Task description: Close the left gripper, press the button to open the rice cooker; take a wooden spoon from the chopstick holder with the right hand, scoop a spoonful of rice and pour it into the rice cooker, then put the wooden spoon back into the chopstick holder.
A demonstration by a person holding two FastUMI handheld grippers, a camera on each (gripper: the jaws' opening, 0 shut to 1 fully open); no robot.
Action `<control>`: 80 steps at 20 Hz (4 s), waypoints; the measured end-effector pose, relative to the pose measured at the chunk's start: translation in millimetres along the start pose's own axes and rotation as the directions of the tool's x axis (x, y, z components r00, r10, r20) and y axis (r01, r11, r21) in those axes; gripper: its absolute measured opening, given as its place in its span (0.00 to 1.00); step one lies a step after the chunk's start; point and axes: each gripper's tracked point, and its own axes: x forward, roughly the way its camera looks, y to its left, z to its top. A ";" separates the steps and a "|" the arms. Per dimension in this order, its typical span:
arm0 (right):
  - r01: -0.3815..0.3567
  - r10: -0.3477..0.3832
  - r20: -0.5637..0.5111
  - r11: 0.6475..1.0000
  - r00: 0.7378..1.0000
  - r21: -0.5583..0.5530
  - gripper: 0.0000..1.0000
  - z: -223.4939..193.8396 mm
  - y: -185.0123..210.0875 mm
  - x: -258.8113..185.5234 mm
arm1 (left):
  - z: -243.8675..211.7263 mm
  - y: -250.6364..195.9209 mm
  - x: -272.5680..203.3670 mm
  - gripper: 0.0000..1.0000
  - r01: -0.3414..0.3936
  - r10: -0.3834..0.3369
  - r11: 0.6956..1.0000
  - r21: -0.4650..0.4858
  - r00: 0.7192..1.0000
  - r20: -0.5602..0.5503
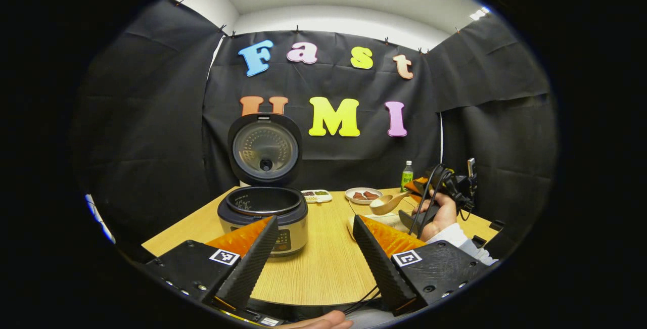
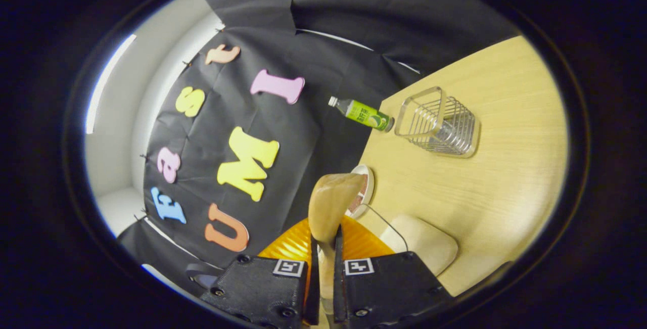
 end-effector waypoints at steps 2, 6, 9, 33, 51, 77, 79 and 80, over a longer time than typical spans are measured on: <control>-0.031 0.031 -0.003 0.996 1.000 0.089 0.16 6.1 10.6 -13.7 | 0.0 0.7 0.3 0.95 -0.003 0.003 1.000 0.003 1.000 0.000; -0.080 0.100 -0.063 0.961 0.993 0.265 0.16 -0.6 36.5 -20.9 | -3.4 5.4 -2.3 0.95 -0.006 0.006 1.000 0.004 1.000 -0.013; -0.099 0.126 -0.084 0.958 0.989 0.268 0.16 -11.9 55.9 -28.1 | -6.6 21.3 -5.5 0.94 -0.032 0.032 0.999 0.018 0.999 -0.027; -0.303 0.238 -0.218 0.885 0.947 -0.354 0.16 -213.4 231.9 3.7 | -16.3 118.1 -32.4 0.95 -0.210 0.209 0.978 -0.016 0.977 -0.048; -0.421 0.242 -0.345 0.521 0.907 -0.742 0.16 -276.2 231.7 -3.6 | -26.4 142.5 -34.2 0.95 -0.285 0.281 0.958 -0.031 0.956 -0.083; -0.396 0.274 -0.420 -0.140 0.865 -0.908 0.16 -305.8 225.8 -39.9 | -29.0 118.8 -22.3 0.94 -0.231 0.235 0.972 0.049 0.968 -0.088; -0.377 0.272 -0.395 -0.118 0.877 -0.919 0.16 -283.4 222.8 -34.3 | -31.1 114.0 -19.7 0.94 -0.223 0.228 0.973 0.059 0.969 -0.091; -0.371 0.268 -0.384 -0.100 0.884 -0.923 0.16 -271.4 220.7 -32.0 | -32.6 115.1 -19.6 0.94 -0.224 0.229 0.973 0.060 0.969 -0.097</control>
